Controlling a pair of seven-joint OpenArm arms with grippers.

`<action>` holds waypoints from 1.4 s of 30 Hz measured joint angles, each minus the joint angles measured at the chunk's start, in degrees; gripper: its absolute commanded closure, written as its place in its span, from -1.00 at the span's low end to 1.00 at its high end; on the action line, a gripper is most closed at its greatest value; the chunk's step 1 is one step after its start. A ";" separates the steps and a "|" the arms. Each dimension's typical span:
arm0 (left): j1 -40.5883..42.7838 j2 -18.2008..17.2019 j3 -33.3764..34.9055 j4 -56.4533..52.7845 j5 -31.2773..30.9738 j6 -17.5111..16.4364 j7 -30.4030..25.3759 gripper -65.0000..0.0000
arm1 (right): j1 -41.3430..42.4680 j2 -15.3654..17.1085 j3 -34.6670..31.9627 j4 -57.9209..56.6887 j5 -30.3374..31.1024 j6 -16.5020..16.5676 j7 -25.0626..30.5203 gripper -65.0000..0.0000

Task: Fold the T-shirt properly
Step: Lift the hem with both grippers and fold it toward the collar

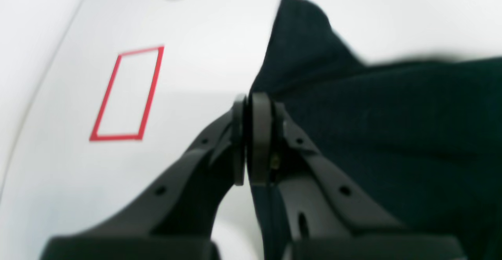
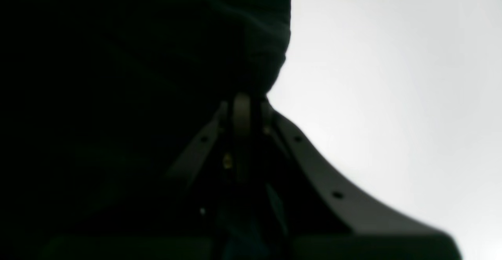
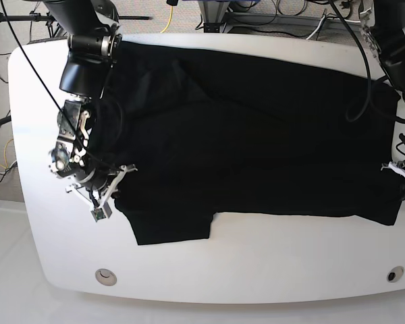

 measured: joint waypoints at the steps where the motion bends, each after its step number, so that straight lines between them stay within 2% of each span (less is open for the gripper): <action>1: 0.57 -0.09 -0.15 0.02 0.02 0.02 -0.13 0.99 | -1.40 -0.13 0.07 1.88 0.22 0.07 -0.09 1.00; 4: 2.21 -0.13 -0.48 0.63 0.59 0.48 0.61 0.99 | -4.20 -0.04 0.09 4.66 0.26 1.18 -1.95 1.00; 11: 4.94 -0.11 -0.70 4.63 -0.42 1.14 1.44 0.98 | -8.94 -0.33 -0.37 12.79 0.15 0.85 -7.85 1.00; 17: 7.50 -0.11 -1.01 8.44 -0.85 2.91 2.40 1.00 | -10.97 -0.39 -0.68 16.35 0.55 1.07 -10.21 1.00; 22: 12.15 -0.31 -1.60 12.98 -0.92 2.80 2.78 1.00 | -12.63 -0.42 -0.24 19.76 0.92 1.49 -13.22 1.00; 37: 19.87 -1.79 -2.10 21.03 -3.23 0.90 8.50 1.00 | -16.28 0.20 1.05 24.26 1.51 2.34 -14.47 1.00; 42: 23.17 -0.90 -5.84 23.56 -3.32 0.33 7.28 1.00 | -18.14 -0.15 2.47 27.91 1.64 2.47 -13.79 1.00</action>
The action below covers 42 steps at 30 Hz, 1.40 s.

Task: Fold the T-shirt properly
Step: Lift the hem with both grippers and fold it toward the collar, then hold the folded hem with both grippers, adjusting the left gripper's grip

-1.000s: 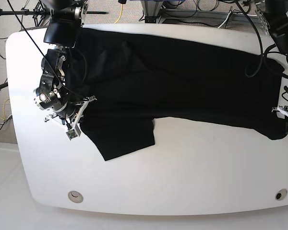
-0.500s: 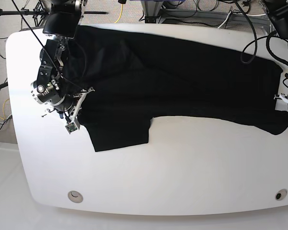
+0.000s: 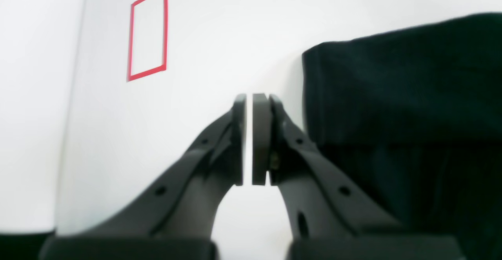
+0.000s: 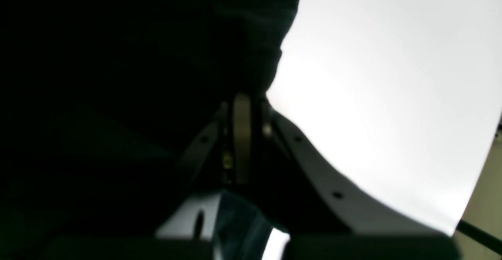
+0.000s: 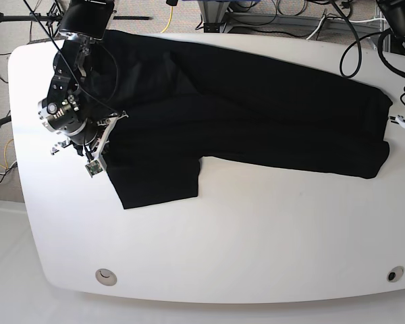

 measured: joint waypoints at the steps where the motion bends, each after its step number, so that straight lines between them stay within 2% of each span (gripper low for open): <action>1: 0.79 0.00 -0.46 0.31 0.02 0.17 0.04 1.00 | -0.28 -0.02 0.09 0.44 0.04 0.09 0.04 1.00; 6: 3.52 0.35 -2.40 1.60 -0.44 0.57 0.74 1.00 | -1.81 -0.24 0.46 2.05 -0.07 0.09 -0.09 1.00; 12: 8.37 1.42 -2.51 6.62 -5.29 -0.63 -0.15 1.00 | -2.25 -1.22 -0.90 2.84 0.26 0.13 0.09 1.00; 24: 11.65 1.66 -2.62 8.92 -4.90 -0.02 0.46 1.00 | -1.79 -1.31 -0.92 0.55 0.28 0.11 0.20 1.00; 25: 11.34 1.73 -2.60 8.94 -4.90 -0.09 0.42 0.94 | -1.79 -1.25 -0.92 0.46 0.07 0.11 0.17 1.00; 30: 6.47 3.78 -1.27 6.69 -4.35 -0.46 0.04 -0.10 | -1.44 -1.18 -1.44 0.28 -0.50 0.09 -0.24 1.00; 32: 3.96 4.52 0.20 4.50 -4.02 -0.79 -0.90 -0.38 | -1.27 -1.22 -1.60 0.31 0.20 0.13 -0.22 1.00; 34: 1.92 5.27 1.84 1.95 -4.48 -2.84 -2.23 -0.51 | -1.18 -1.25 -1.60 0.33 0.02 0.11 -0.22 1.00; 36: 0.33 5.81 3.58 -1.11 -4.98 -3.96 -4.09 -0.54 | -1.20 -1.20 -1.60 0.35 -0.11 0.11 -0.26 1.00; 42: -5.60 5.03 8.44 -12.68 -2.25 -3.06 -3.41 -0.32 | -1.51 -1.25 -1.38 0.33 -0.11 0.11 -0.24 1.00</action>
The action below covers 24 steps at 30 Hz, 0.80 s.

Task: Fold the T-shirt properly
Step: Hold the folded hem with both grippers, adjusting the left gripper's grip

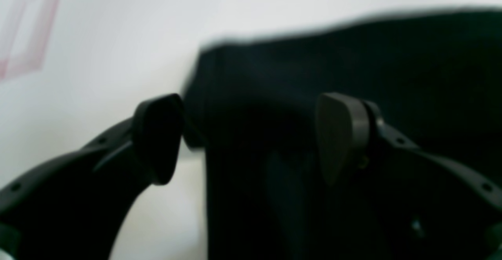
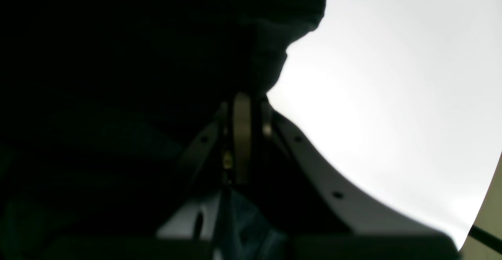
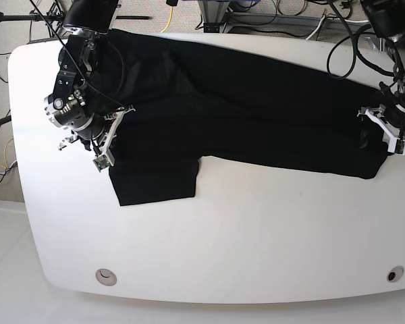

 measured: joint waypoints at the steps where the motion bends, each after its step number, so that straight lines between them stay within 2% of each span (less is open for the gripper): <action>1: -0.96 -0.09 0.39 -1.01 0.24 0.11 0.35 -0.31 | 0.02 -0.02 0.09 -0.02 -0.07 0.02 -0.07 1.00; 4: -3.48 -0.31 2.27 -4.33 -0.15 -0.50 -0.31 -0.26 | 0.15 -0.35 0.04 -0.07 -0.57 0.00 -0.13 1.00; 9: -8.98 -1.44 7.96 -13.18 -0.52 0.50 -1.88 -0.39 | 0.37 -0.15 -0.15 -0.79 -0.52 0.02 0.02 1.00; 14: -12.22 -0.98 9.11 -17.51 -0.63 0.00 -3.21 -0.44 | 0.50 -0.09 -0.13 -1.11 -1.09 -0.02 -0.17 1.00; 19: -15.65 -1.97 10.49 -23.61 -1.07 -0.31 -6.34 -0.42 | 0.33 0.02 -0.17 -0.90 -1.18 0.15 0.00 1.00; 24: -18.47 -2.36 10.64 -25.55 0.44 0.20 -4.52 -0.40 | 0.02 -0.04 0.02 -0.68 -1.18 0.15 -0.26 1.00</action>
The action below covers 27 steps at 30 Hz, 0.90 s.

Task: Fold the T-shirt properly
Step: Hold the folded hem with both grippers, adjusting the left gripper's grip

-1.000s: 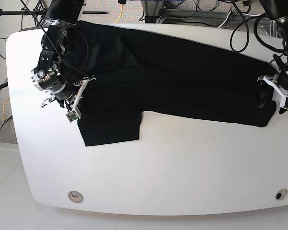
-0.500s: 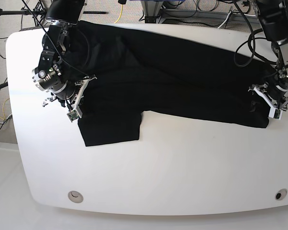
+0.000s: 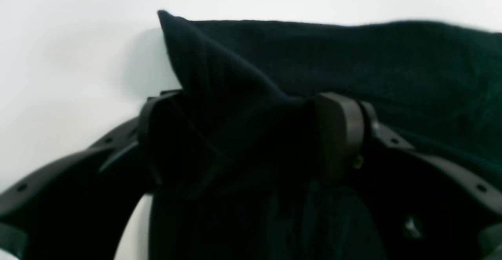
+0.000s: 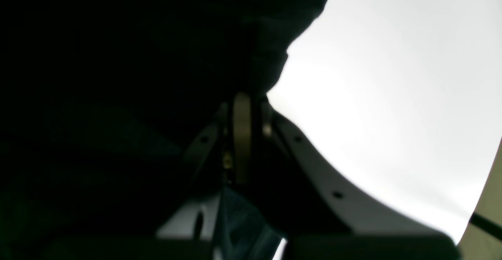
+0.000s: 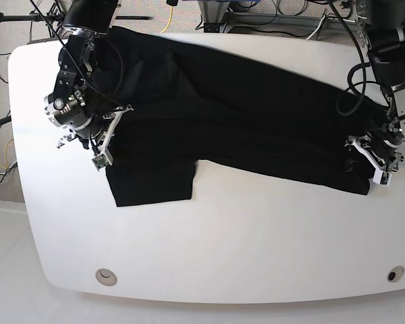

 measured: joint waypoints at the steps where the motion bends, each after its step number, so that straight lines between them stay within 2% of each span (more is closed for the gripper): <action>1: 0.00 -0.09 -0.02 -0.17 -0.04 0.00 -0.04 -0.43 | 0.02 0.00 -0.13 0.00 0.15 0.07 0.09 1.00; 6: 1.44 -1.44 -1.90 -0.66 -0.87 -0.55 -0.90 -0.55 | 0.02 0.04 0.11 0.00 -0.37 0.04 -0.07 1.00; 10: 2.14 -3.23 -3.96 -0.50 -1.62 -0.33 1.20 -0.61 | 0.04 0.00 0.04 0.00 -0.26 0.09 -0.11 1.00; 12: 2.25 -3.54 -4.68 -0.37 -1.97 0.07 2.01 -0.70 | 0.04 -0.02 0.02 0.00 0.26 0.31 0.17 1.00; 20: 2.99 -2.45 -6.51 2.16 -1.33 -1.27 2.58 -0.69 | 0.02 0.00 0.04 0.00 -0.31 0.72 0.31 1.00; 24: 4.44 -1.86 -5.01 4.46 -1.07 -1.11 2.58 -0.19 | -0.02 -0.02 0.09 0.02 -0.28 0.68 0.35 1.00; 27: 5.60 -1.66 -4.44 6.43 -1.31 -1.99 2.08 0.29 | -0.04 -0.20 0.09 0.02 -0.26 0.68 0.44 1.00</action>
